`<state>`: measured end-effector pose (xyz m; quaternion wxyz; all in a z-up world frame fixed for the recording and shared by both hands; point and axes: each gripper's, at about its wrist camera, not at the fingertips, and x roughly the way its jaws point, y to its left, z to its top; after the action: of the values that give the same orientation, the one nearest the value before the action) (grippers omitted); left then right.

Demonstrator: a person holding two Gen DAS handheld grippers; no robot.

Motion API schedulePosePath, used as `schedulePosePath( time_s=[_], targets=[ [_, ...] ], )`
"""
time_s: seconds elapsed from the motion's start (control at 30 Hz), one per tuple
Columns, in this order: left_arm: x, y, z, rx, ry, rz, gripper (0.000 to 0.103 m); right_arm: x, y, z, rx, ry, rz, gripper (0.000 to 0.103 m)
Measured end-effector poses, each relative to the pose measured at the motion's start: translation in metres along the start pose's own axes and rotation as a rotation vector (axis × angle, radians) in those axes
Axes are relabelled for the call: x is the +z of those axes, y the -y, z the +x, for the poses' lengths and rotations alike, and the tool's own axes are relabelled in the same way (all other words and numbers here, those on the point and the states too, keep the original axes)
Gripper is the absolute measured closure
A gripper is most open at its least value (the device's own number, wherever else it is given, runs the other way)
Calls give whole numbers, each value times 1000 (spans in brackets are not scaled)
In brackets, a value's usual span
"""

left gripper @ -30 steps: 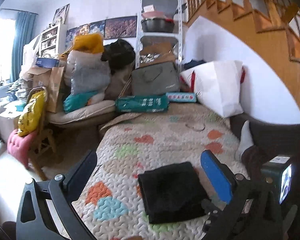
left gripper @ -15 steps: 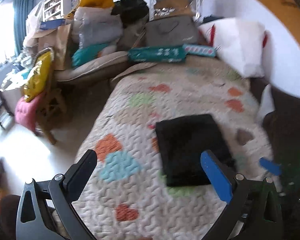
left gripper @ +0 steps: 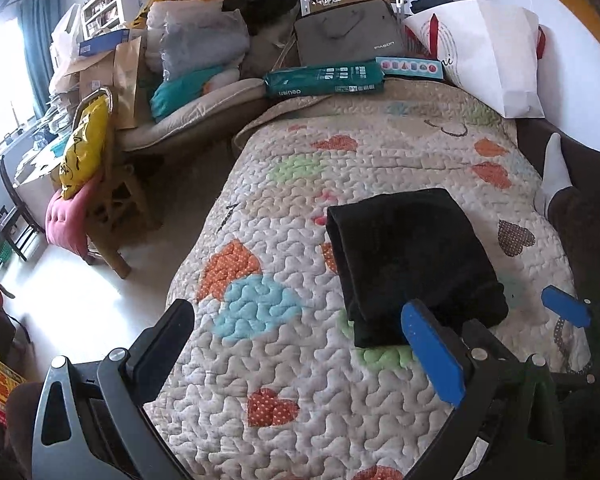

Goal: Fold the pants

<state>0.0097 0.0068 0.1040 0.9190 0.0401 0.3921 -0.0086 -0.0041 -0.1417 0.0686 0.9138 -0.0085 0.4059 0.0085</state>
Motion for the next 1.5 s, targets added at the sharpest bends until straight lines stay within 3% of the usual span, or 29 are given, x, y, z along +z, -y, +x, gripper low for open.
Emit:
schedulePosePath(
  time_s=[1.5],
  targets=[
    [-10, -4, 16, -37, -89, -33, 0, -4, -2, 9, -7, -40, -9, 5]
  ],
)
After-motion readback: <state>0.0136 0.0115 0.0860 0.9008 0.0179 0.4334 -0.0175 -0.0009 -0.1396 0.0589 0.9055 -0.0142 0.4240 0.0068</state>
